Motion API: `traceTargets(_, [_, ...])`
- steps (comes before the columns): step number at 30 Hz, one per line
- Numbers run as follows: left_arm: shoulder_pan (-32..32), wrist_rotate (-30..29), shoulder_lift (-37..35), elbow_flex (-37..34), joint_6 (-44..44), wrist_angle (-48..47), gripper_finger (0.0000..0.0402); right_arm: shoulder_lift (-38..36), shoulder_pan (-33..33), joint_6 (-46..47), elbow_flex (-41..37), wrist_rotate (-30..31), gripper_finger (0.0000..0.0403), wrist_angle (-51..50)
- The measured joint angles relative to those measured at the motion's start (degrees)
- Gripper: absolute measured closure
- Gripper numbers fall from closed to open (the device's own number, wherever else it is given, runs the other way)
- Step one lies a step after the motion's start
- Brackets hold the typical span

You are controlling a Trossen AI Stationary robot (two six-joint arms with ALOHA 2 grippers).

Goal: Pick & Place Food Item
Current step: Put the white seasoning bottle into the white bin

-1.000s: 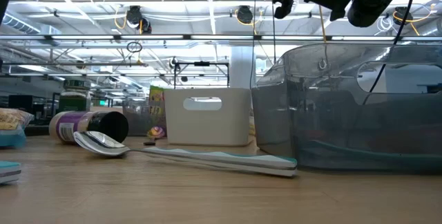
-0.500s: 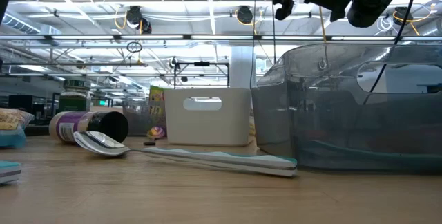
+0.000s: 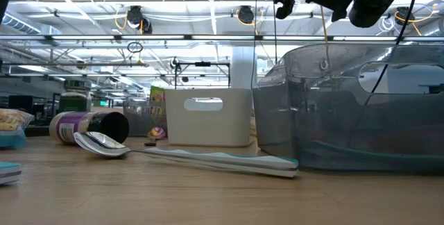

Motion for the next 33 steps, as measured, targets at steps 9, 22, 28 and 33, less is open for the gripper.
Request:
traceTargets(9, [0.00, 1.17, 0.01, -0.02, -0.26, 0.13, 0.0132, 0.00, 0.02, 0.59, 0.00, -0.07, 0.0201, -0.38])
traceTargets(22, [0.59, 1.73, 0.11, 1.11, 2.54, -0.26, 0.0131, -3.01, -0.33, -2.66, 0.02, -0.18, 0.0201, -5.18])
traceTargets(28, [1.35, 2.82, 0.11, 1.16, 2.58, -0.75, 0.0130, -5.47, -0.84, -4.90, 0.02, -0.13, 0.0201, -8.89])
traceTargets(33, [1.64, 3.05, 0.11, 1.16, 2.80, -1.73, 0.0130, -6.53, -1.39, -5.70, 0.02, -0.07, 0.0201, -10.45])
